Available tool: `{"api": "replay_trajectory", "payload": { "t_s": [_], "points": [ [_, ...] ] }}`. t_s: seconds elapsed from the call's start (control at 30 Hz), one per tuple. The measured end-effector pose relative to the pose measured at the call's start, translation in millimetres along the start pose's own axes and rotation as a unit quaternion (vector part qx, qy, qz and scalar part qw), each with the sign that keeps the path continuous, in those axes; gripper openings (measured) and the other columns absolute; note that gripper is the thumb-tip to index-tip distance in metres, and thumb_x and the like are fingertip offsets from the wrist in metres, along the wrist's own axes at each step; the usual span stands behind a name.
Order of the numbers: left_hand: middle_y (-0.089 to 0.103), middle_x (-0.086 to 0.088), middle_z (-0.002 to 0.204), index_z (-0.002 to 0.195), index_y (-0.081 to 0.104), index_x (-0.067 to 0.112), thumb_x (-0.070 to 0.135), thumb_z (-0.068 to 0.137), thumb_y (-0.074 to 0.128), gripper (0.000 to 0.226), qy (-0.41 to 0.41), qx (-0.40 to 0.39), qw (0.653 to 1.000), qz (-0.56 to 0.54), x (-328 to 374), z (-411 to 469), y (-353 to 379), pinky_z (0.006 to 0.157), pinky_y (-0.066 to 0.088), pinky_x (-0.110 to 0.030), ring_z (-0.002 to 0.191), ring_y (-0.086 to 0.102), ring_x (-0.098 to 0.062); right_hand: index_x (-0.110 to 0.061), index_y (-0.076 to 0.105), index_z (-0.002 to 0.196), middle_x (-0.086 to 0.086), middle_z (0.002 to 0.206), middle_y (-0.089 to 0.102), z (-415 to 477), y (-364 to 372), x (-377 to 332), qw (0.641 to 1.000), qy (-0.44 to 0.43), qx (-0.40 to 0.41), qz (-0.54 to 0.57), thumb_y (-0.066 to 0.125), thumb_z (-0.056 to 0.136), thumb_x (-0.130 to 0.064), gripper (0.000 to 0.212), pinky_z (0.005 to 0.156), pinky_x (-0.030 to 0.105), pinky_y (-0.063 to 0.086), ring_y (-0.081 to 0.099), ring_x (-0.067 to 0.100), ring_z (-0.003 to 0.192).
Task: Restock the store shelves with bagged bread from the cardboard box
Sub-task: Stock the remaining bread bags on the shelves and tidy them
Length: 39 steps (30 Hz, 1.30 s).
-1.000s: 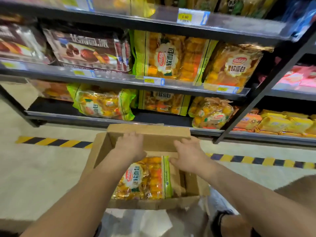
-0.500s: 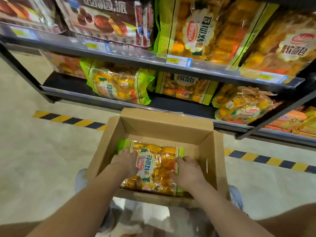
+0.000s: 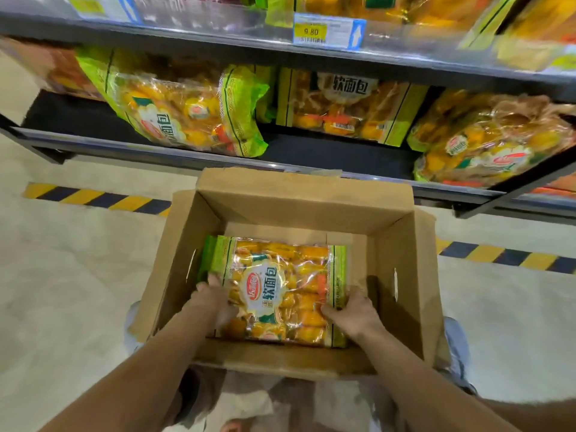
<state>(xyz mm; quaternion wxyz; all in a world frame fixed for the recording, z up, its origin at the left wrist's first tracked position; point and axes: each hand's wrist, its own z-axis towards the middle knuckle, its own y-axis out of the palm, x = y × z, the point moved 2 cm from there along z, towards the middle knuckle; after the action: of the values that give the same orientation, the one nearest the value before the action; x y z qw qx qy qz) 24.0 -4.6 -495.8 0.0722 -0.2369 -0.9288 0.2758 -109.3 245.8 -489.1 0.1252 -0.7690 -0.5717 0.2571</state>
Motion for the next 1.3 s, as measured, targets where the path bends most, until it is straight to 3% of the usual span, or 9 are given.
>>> {"api": "replay_trajectory", "payload": {
  "t_s": [0.07,0.13,0.23,0.4,0.57,0.73,0.87,1.0,1.3],
  "points": [
    [0.025,-0.021,0.163,0.162,-0.010,0.008,0.041,0.087,0.076,0.119,-0.013,-0.028,0.997,-0.068,-5.7,11.7,5.5,0.119,0.036,-0.047,0.148,0.033,-0.038,-0.019,0.026,0.156,0.009,0.153,0.044,13.7,5.4,6.5,0.997,0.029,-0.036,0.062,0.078,0.076,-0.062,0.105,0.112,0.043,0.044,0.049,0.031,0.137],
    [0.037,-0.018,0.157,0.161,0.007,0.006,0.042,0.078,0.084,0.119,-0.020,-0.053,0.988,-0.144,-9.1,22.9,12.9,0.116,0.041,-0.044,0.143,0.042,-0.036,-0.024,0.024,0.158,0.006,0.156,0.043,30.6,14.1,14.7,0.990,0.029,-0.065,0.121,0.078,0.054,-0.079,0.129,0.116,0.049,0.039,0.045,0.032,0.141],
    [0.049,-0.012,0.144,0.152,0.032,0.009,0.049,0.067,0.089,0.109,-0.024,-0.049,0.974,-0.218,-12.5,36.6,21.9,0.107,0.048,-0.041,0.131,0.053,-0.033,-0.027,0.026,0.158,0.004,0.155,0.046,44.4,23.2,24.2,0.976,0.036,-0.074,0.201,0.078,0.053,-0.075,0.127,0.115,0.052,0.040,0.046,0.031,0.141],
    [0.065,-0.005,0.134,0.142,0.052,0.021,0.081,0.022,0.083,0.137,-0.040,-0.053,0.947,-0.314,-24.4,57.1,35.0,0.107,0.050,-0.050,0.121,0.063,-0.028,-0.021,0.031,0.156,0.006,0.152,0.049,35.0,19.4,20.4,0.965,0.034,-0.064,0.252,0.086,0.039,-0.074,0.139,0.112,0.051,0.045,0.050,0.031,0.137],
    [0.058,-0.003,0.148,0.146,0.054,0.023,0.071,0.068,0.079,0.095,-0.012,-0.129,0.932,-0.337,-5.0,16.7,29.6,0.118,0.036,-0.046,0.139,0.051,-0.028,-0.017,0.043,0.149,0.008,0.146,0.055,34.8,8.0,31.1,0.964,0.013,-0.058,0.260,0.084,0.077,-0.047,0.089,0.113,0.044,0.042,0.052,0.030,0.135],
    [0.071,0.001,0.129,0.137,0.059,0.027,0.075,0.034,0.091,0.118,0.007,-0.118,0.911,-0.396,-18.6,33.7,59.5,0.112,0.046,-0.052,0.121,0.065,-0.025,-0.027,0.053,0.137,0.003,0.132,0.065,20.1,5.1,36.4,0.952,-0.023,-0.034,0.304,0.093,0.056,-0.058,0.095,0.107,0.047,0.049,0.061,0.026,0.122],
    [0.067,-0.004,0.129,0.133,0.059,0.024,0.036,0.085,0.082,0.054,0.018,-0.070,0.900,-0.430,1.5,-17.2,35.9,0.114,0.040,-0.053,0.128,0.059,-0.031,-0.032,0.051,0.127,-0.003,0.121,0.066,4.1,-10.4,36.3,0.943,-0.053,-0.030,0.328,0.088,0.077,-0.027,0.062,0.096,0.041,0.054,0.063,0.020,0.115],
    [0.068,-0.003,0.119,0.129,0.058,0.026,0.021,0.087,0.081,0.048,0.074,-0.011,0.873,-0.482,7.3,-36.0,19.0,0.106,0.047,-0.051,0.114,0.062,-0.026,-0.031,0.047,0.139,-0.006,0.124,0.066,-16.8,-25.6,37.9,0.950,-0.093,-0.018,0.297,0.090,0.073,-0.029,0.078,0.097,0.041,0.054,0.063,0.016,0.115],
    [0.073,-0.004,0.116,0.113,0.063,0.025,0.024,0.090,0.079,0.029,0.205,0.029,0.855,-0.476,31.4,-95.9,-36.1,0.097,0.055,-0.048,0.110,0.069,-0.025,-0.046,0.047,0.135,-0.011,0.130,0.063,-83.1,-69.3,40.7,0.920,-0.191,0.087,0.332,0.086,0.079,-0.035,0.069,0.105,0.045,0.049,0.058,0.016,0.123]
  ]
}}
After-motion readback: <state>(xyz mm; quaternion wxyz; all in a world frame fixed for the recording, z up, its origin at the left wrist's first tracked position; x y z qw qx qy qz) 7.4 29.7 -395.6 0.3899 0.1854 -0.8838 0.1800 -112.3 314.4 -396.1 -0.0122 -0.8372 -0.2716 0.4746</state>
